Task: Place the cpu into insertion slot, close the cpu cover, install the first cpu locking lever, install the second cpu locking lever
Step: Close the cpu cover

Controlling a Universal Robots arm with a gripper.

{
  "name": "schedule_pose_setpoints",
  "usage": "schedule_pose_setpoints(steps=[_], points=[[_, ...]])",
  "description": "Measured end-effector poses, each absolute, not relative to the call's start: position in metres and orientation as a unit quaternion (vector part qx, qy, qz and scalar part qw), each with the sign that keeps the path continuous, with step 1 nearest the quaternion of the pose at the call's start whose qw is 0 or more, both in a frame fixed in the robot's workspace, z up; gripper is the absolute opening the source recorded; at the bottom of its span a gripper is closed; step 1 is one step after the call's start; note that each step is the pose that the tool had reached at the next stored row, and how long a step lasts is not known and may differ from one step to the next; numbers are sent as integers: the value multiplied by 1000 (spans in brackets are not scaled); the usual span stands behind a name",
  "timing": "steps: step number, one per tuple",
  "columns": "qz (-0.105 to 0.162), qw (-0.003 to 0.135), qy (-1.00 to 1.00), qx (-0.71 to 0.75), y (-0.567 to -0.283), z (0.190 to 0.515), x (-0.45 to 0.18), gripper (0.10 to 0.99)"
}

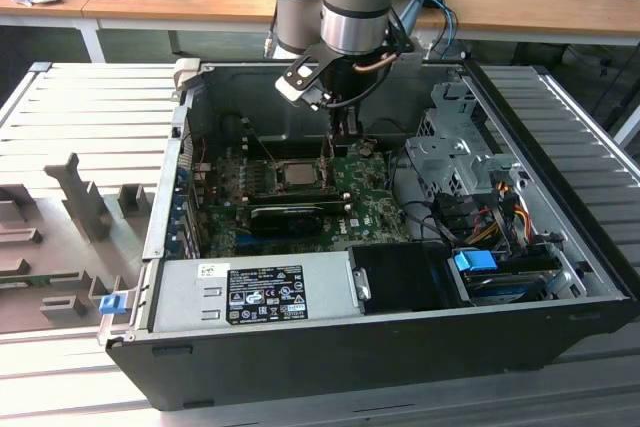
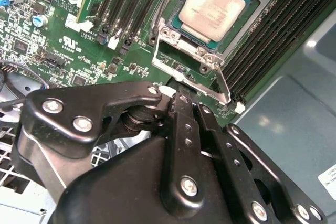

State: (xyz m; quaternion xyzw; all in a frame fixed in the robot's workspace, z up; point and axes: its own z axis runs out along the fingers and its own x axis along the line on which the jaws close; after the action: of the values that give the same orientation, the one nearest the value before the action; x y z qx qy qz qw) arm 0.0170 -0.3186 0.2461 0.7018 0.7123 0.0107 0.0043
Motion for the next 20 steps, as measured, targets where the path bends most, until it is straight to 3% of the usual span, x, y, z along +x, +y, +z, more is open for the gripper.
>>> schedule_pose_setpoints(steps=[20], points=[[11, 4, 713, 701, -319, 238, -1, 106]])
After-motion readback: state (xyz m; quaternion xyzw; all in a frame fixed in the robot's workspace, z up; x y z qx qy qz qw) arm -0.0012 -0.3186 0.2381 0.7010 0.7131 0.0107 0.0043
